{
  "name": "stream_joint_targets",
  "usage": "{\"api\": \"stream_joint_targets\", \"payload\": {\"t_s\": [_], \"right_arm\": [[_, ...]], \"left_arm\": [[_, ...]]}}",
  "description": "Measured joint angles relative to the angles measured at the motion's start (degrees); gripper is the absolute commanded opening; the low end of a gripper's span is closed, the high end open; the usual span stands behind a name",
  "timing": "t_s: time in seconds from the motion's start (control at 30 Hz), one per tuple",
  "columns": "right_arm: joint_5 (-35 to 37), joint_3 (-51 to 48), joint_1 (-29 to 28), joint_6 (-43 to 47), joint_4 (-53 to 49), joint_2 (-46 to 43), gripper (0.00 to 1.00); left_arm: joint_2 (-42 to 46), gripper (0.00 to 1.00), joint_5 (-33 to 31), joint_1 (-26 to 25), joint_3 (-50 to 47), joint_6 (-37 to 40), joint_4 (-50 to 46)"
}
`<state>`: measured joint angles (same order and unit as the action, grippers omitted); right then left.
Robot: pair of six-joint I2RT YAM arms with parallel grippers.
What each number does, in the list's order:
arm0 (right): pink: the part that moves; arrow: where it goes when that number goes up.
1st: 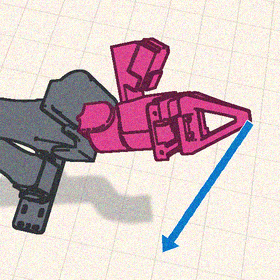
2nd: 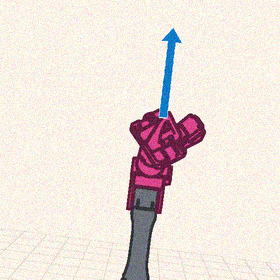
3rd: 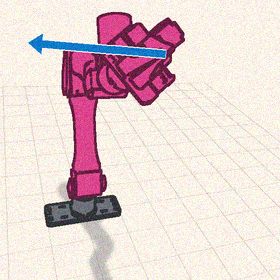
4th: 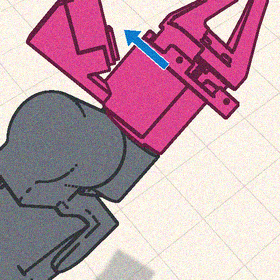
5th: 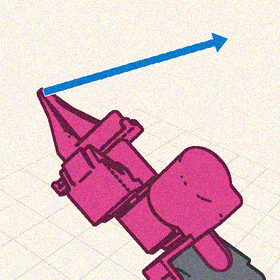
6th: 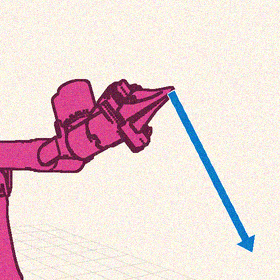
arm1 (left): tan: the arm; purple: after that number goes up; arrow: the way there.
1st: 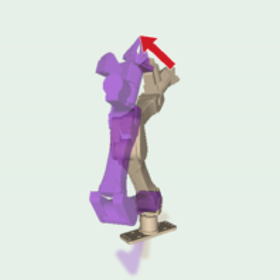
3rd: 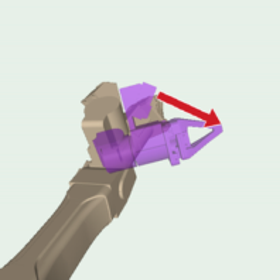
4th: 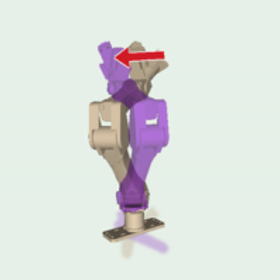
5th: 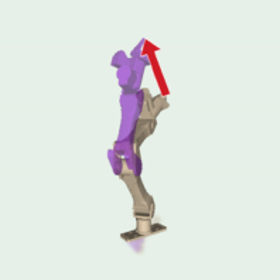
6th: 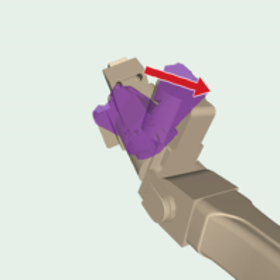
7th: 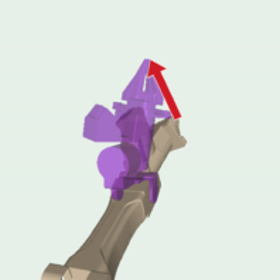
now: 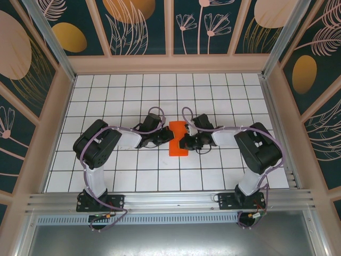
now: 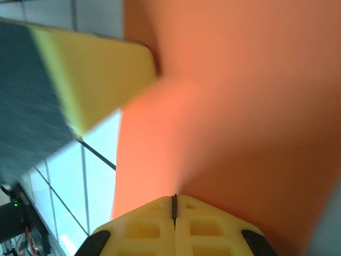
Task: Fold a paper plane with a square sheet of paper (pick it up from the middle)
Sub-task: Fold the square sheet of paper in half at the center of the table, then move the square sheet of paper to the center of the table.
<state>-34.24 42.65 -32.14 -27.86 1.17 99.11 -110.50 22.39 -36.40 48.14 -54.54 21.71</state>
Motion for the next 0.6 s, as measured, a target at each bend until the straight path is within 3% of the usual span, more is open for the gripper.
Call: {"api": "stream_joint_targets", "payload": {"t_s": [0.37, 0.6], "right_arm": [[0.76, -14.47, 0.33, -0.61, 5.16, -11.93, 0.00], [2.99, -15.37, 2.82, -1.25, -1.09, -17.33, 0.00]], "left_arm": [[-0.28, 0.00, -0.02, 0.00, -0.42, -0.20, 1.09], [-0.09, 0.00, -0.22, 0.00, -0.46, -0.11, 1.09]]}}
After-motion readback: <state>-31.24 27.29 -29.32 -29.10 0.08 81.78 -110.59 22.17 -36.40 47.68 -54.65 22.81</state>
